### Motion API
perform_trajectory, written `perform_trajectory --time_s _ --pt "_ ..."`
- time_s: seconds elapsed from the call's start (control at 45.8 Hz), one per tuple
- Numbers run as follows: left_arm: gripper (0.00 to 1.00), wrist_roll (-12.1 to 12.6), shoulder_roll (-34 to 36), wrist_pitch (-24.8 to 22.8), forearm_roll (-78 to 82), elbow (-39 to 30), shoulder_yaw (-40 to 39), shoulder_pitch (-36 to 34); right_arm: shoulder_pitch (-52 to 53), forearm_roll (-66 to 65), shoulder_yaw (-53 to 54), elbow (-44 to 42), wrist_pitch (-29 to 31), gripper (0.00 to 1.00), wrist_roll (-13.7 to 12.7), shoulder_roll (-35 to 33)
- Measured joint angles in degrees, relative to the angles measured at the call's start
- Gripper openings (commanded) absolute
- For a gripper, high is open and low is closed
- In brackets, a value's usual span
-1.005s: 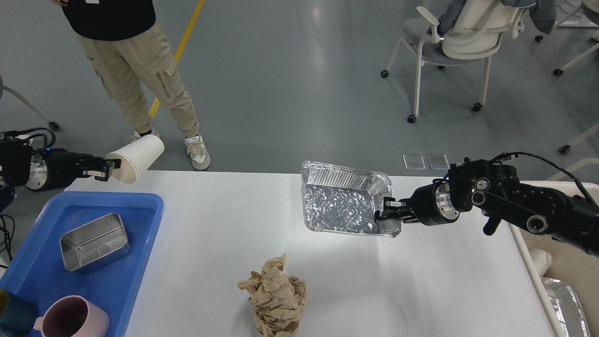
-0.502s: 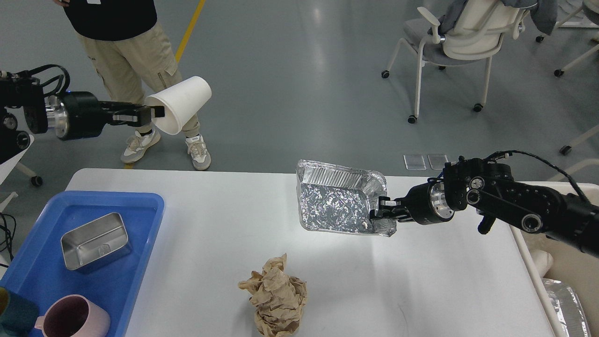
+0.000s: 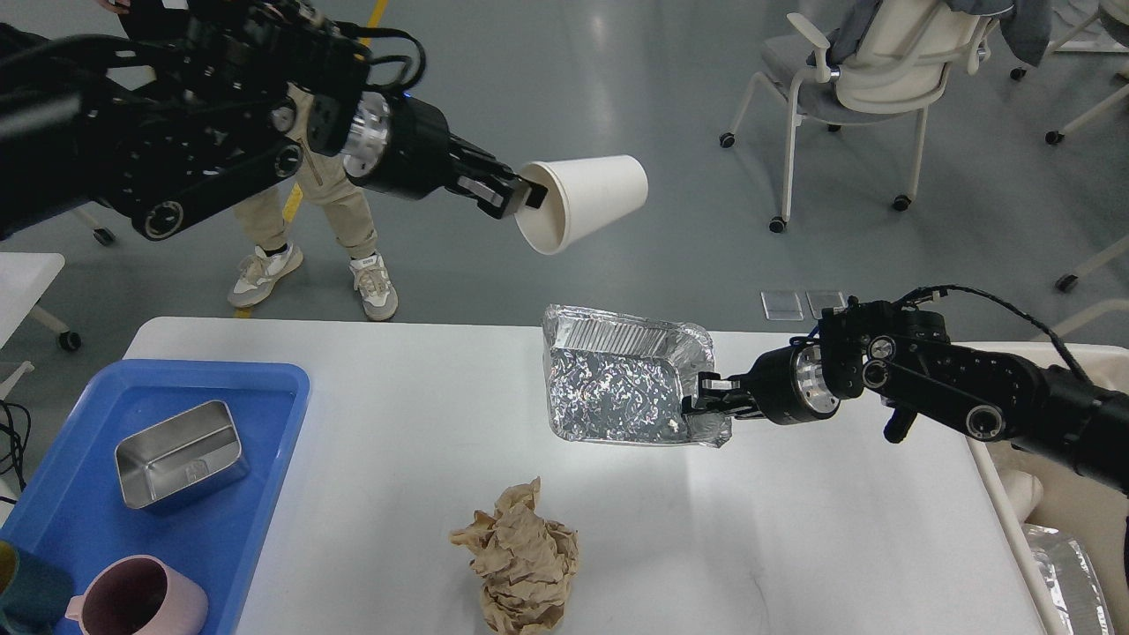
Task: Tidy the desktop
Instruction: 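Carry the cup over the held foil tray and drop it in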
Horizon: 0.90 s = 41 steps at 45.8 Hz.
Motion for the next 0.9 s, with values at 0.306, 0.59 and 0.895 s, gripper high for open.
perform_trajectory --time_s 0.306,0.59,0.895 --pt "0.00 1.17 -14.34 -0.15 2.66 2.97 4.35 -1.21 0.10 0.05 0.28 0.22 -0.28 0.00 0.09 0.00" --pt "0.05 1.15 -22.56 -0.20 2.67 6.15 8.76 -0.76 0.21 0.10 0.42 0.35 -0.38 0.00 0.08 -0.04" --pt "0.42 1.94 -22.09 -0.03 2.56 6.26 10.34 2.19 0.22 0.10 0.55 0.11 -0.38 0.00 0.10 -0.25"
